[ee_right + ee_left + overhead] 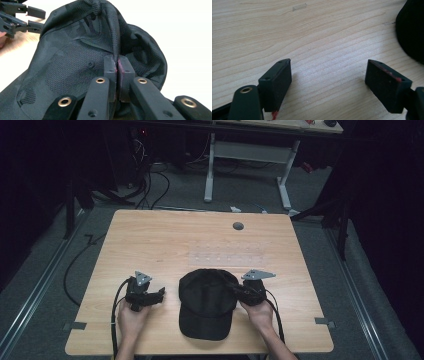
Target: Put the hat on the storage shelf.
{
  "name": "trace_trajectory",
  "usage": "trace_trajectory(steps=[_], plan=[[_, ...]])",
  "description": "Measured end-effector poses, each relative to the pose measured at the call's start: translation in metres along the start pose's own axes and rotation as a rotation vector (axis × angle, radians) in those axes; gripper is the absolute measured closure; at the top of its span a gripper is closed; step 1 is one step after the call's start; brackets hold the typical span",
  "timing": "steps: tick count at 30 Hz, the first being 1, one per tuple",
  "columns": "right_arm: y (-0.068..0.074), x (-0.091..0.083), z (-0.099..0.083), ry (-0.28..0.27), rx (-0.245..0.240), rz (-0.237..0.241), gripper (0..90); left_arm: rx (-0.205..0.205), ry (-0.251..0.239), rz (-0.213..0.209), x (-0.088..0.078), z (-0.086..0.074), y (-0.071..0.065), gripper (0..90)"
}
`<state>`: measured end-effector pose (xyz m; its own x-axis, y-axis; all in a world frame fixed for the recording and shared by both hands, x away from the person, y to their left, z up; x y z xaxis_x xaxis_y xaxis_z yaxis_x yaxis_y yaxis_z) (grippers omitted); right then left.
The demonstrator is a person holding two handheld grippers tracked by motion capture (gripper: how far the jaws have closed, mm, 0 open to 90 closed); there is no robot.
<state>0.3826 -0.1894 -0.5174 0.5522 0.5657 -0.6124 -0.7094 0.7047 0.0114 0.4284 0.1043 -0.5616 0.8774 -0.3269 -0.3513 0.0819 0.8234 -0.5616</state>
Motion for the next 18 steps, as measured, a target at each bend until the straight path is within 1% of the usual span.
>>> trace_trajectory(steps=[5, 11, 17, 18], plan=[[0.0, -0.002, 0.001, -0.008, 0.003, 0.001, 87.5, 0.0, 0.0, 0.0, 0.0, 0.0, 0.0, 21.7], [-0.001, -0.007, 0.002, -0.032, -0.007, 0.009, 87.6, -0.004, 0.001, -0.002, 0.0, 0.0, 0.0, 22.2], [-0.003, -0.014, 0.005, -0.057, -0.01, 0.015, 87.6, -0.004, 0.001, -0.002, 0.0, 0.0, 0.0, 22.2], [-0.004, -0.017, 0.007, -0.068, -0.014, 0.017, 87.6, -0.004, 0.001, -0.002, 0.0, 0.0, 0.0, 22.2]])
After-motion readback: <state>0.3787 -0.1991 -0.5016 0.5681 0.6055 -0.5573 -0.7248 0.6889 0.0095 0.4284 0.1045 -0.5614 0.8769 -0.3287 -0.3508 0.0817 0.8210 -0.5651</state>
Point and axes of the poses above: each handheld gripper's, and its own axes: x roughly forward along the jaws, z roughly out of its top, y roughly to its left, the point moved 4 cm from there along x, roughly forward along the jaws, and after that the axes turned 12 degrees about -x, right-handed, at the moved point
